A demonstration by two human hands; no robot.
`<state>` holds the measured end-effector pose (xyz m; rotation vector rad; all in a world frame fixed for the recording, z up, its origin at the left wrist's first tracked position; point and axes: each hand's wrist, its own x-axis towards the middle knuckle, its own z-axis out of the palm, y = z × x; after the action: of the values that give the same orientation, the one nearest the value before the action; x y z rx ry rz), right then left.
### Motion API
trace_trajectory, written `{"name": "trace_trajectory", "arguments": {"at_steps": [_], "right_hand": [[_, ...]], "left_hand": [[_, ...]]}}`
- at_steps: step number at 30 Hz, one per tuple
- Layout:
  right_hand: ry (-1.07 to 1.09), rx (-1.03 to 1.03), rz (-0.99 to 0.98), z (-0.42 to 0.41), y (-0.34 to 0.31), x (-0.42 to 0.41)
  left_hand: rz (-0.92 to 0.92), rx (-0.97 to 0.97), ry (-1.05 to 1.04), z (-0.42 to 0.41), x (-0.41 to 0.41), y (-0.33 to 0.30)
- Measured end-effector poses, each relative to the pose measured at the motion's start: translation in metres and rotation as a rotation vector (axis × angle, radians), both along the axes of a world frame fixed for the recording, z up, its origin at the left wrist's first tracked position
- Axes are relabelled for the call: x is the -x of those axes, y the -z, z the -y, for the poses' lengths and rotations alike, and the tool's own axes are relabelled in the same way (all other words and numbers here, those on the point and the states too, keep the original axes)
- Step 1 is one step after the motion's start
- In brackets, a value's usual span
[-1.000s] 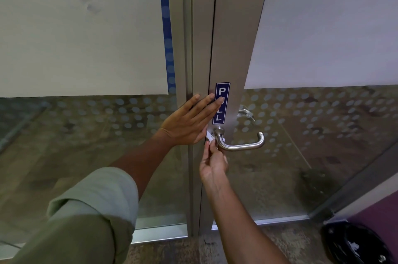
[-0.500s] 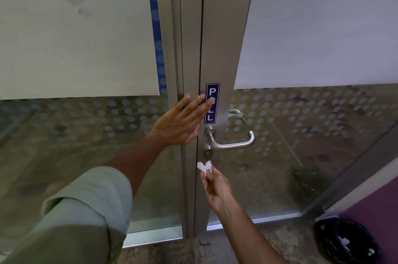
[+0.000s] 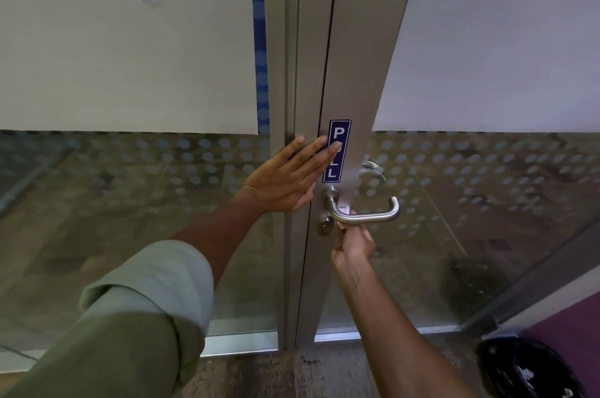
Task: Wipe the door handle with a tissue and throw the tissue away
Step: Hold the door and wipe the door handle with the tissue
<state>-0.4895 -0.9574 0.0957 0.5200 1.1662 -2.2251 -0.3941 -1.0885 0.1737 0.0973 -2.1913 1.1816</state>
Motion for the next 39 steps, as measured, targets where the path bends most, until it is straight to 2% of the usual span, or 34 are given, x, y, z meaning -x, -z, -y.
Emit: {"name": "trace_trajectory", "arguments": {"at_steps": [6, 12, 19, 24, 26, 28, 33, 37, 39], "right_hand": [[0.087, -0.142, -0.13, 0.016, 0.009, -0.009], [0.078, -0.285, -0.235, 0.027, 0.017, -0.02], [-0.129, -0.434, -0.435, 0.022, 0.024, -0.017], [-0.44, -0.415, -0.565, 0.008, 0.013, -0.012], [-0.59, -0.395, -0.525, -0.006, 0.012, -0.002], [-0.652, -0.346, -0.436, -0.021, 0.014, 0.006], [-0.476, -0.041, -0.053, -0.037, 0.02, 0.014], [-0.459, 0.108, 0.122, -0.045, 0.022, 0.018], [-0.469, 0.163, 0.142, -0.05, 0.023, 0.019]], "left_hand": [[0.019, -0.011, 0.002, 0.001, 0.0, 0.0], [0.013, -0.039, 0.016, -0.001, 0.0, -0.001], [0.013, -0.051, 0.011, -0.001, -0.001, -0.001], [0.022, -0.056, 0.008, -0.002, -0.002, -0.001], [0.019, -0.052, 0.007, -0.002, -0.001, -0.002], [0.014, -0.054, 0.008, -0.001, -0.001, -0.001], [0.019, -0.05, 0.007, 0.0, -0.001, 0.0], [0.015, -0.041, 0.005, 0.0, -0.001, 0.001], [0.016, -0.044, 0.008, 0.001, -0.001, 0.001]]}}
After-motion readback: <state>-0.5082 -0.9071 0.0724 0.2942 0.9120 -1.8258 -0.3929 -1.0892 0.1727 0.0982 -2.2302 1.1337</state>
